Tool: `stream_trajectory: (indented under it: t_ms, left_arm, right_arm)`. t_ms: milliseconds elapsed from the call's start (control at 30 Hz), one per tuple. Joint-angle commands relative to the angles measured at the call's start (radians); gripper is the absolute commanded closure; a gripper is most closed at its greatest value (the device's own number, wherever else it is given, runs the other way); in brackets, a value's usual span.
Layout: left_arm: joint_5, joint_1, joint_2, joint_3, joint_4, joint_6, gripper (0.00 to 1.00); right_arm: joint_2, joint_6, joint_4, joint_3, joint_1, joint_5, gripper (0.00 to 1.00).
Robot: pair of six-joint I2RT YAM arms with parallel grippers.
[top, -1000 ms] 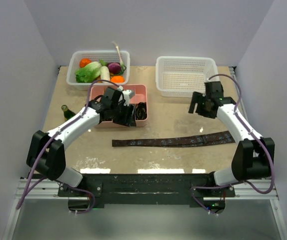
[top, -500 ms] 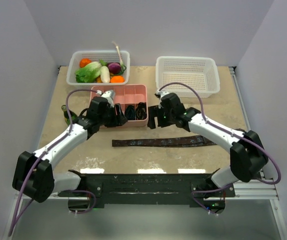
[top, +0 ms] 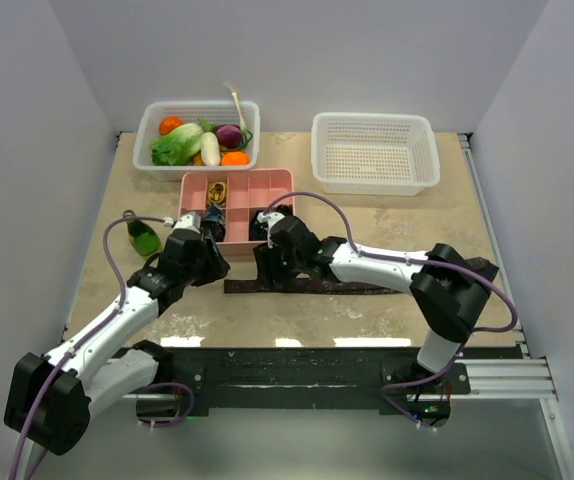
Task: Roll the ties
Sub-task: Roll the tie at the center of the board.
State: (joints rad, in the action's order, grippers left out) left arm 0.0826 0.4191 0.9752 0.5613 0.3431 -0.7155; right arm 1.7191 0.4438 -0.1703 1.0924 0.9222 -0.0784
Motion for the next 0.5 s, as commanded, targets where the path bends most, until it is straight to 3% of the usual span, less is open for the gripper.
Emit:
stream_trajectory:
  t_ms: [0, 67, 100, 233, 467]
  left_arm:
    - [0.022, -0.006, -0.016, -0.087, -0.038, -0.067, 0.50]
    - [0.016, -0.006, -0.021, -0.104, -0.064, -0.078, 0.51]
    - [0.017, -0.005, -0.023, -0.118, -0.072, -0.079, 0.53]
    - [0.043, -0.008, -0.007, -0.117, -0.081, -0.073, 0.57]
    - [0.080, -0.008, 0.002, -0.097, -0.075, -0.061, 0.57]
  right_arm:
    - [0.030, -0.002, 0.107, 0.063, 0.018, -0.017, 0.52]
    - [0.051, -0.014, 0.132, 0.072, 0.021, -0.024, 0.57]
    - [0.074, -0.017, 0.137, 0.087, 0.024, -0.029, 0.65]
    - [0.141, -0.028, 0.161, 0.139, 0.036, -0.055, 0.75]
    - [0.280, -0.065, 0.132, 0.265, 0.089, -0.089, 0.81]
